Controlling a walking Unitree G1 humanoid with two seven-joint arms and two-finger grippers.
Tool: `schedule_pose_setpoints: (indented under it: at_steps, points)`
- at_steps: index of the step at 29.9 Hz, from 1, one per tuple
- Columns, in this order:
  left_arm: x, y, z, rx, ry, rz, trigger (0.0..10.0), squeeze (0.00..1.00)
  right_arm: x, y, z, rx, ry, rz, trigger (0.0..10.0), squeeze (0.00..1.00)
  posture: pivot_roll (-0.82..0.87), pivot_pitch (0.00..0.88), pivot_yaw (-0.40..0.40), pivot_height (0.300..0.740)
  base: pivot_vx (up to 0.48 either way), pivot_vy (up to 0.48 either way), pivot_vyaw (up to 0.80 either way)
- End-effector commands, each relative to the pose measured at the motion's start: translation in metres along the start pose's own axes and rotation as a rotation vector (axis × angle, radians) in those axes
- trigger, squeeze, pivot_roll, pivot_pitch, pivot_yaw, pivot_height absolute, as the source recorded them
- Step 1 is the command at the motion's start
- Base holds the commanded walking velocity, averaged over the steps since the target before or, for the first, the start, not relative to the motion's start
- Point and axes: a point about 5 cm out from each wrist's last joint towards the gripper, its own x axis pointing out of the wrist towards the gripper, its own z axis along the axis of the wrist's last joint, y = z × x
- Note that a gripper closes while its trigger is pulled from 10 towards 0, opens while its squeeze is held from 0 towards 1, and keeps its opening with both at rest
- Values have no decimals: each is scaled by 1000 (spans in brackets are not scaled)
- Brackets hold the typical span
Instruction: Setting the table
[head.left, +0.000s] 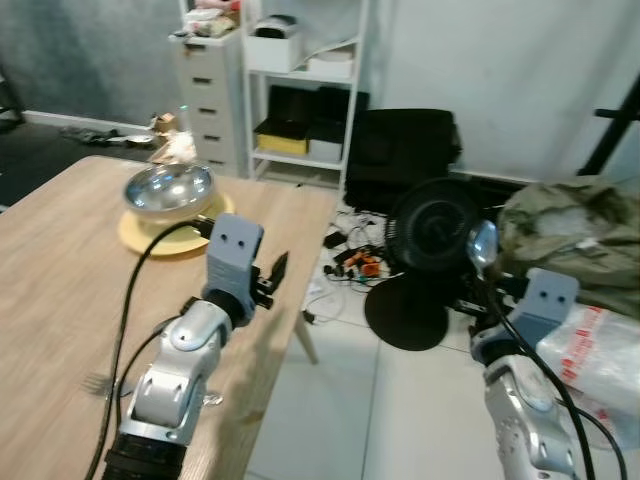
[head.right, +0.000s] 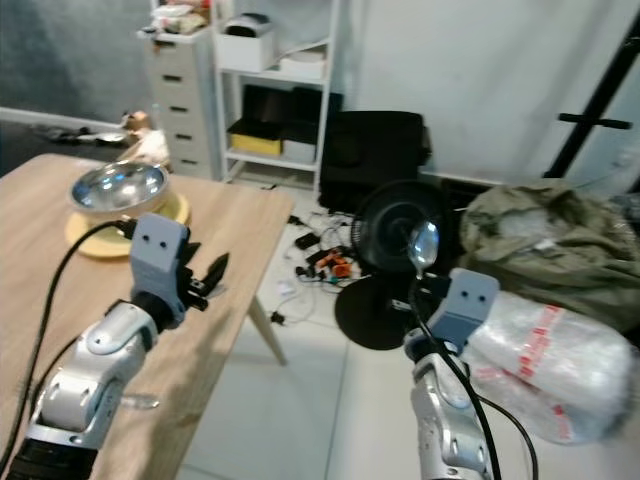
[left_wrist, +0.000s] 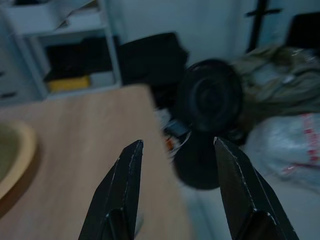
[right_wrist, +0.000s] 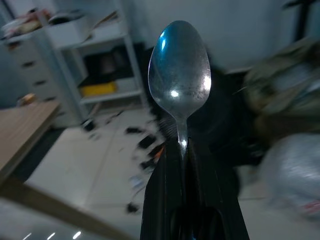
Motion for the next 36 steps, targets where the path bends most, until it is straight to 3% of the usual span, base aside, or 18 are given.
schedule_pose_setpoints:
  at_steps: [1, 36]
  points:
    - [-1, 2, -3, 4, 6, 1, 10000, 0, -2, -1, -3, 4, 8, -8, 10000, 0, 96, 87, 75, 740, 0, 0, -800]
    - [-1, 0, 2, -18, -29, -17, 10000, 0, -2, -2, -2, 0, 7, -13, 10000, 0, 92, 90, 73, 740, 0, 0, -800]
